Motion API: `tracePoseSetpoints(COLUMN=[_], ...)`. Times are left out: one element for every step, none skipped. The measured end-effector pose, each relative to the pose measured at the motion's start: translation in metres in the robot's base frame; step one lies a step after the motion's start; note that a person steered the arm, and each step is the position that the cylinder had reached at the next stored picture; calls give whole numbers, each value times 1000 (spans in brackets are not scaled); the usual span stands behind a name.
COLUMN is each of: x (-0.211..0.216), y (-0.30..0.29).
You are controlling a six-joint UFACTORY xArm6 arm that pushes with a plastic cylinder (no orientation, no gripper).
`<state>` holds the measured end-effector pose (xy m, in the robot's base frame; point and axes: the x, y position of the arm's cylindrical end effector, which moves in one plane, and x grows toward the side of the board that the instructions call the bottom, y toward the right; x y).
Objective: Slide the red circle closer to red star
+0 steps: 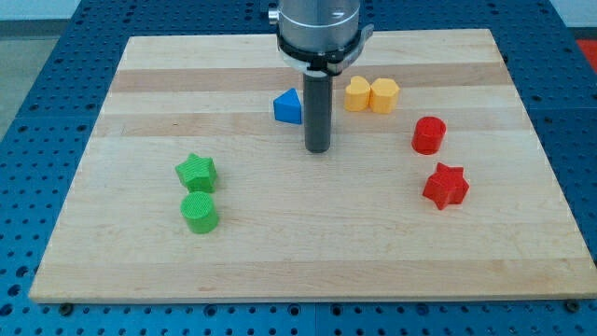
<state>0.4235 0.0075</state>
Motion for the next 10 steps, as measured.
tracePoseSetpoints(x=[-7,26,58,44,26,10,-8,-34,-39,-40], y=[0,18,57,57,67,88,95,95,120,130])
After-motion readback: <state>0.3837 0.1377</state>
